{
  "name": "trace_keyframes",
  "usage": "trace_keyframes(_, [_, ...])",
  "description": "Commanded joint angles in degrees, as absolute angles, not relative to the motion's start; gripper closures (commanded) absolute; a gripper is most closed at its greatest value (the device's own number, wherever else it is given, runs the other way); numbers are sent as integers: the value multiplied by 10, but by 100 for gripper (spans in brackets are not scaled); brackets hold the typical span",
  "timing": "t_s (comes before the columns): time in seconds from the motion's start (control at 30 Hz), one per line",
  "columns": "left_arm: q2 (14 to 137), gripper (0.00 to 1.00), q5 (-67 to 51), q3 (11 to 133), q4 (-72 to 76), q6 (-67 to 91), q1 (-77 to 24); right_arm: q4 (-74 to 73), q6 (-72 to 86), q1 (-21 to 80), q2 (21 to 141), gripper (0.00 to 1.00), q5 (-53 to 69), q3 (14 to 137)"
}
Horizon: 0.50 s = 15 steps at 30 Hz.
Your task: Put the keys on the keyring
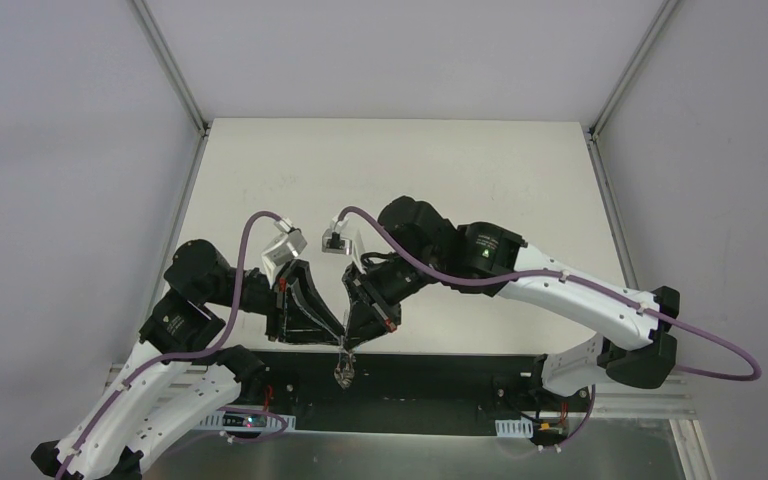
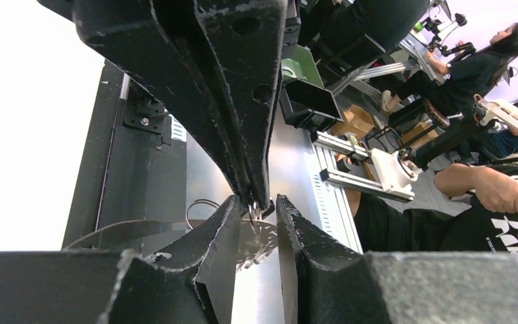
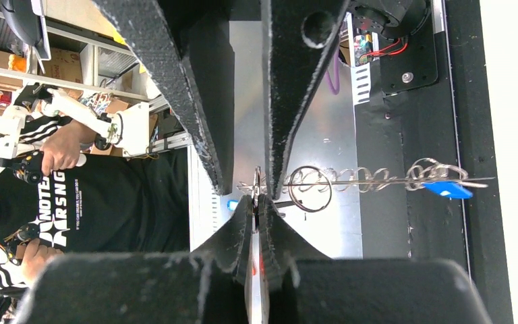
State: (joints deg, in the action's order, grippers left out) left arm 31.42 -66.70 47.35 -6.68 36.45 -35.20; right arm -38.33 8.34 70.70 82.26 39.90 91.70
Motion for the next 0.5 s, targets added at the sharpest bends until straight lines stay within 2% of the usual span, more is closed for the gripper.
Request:
trace_keyframes(0.0, [312,75,-688,471,-58,350,-352,-358,86,700,823,100,412,947])
trace_keyframes(0.23, [317,80,-692,472,-59,349,-352,-362,83,697,820,100,408,947])
trace_keyframes(0.33, [321,85,-695,472,-58,348,-352,-366,82,697,822,100,408,948])
trace_keyframes(0.47, [325,95,-700,471,-59,348,-352,-367,79,697,818,100,405,947])
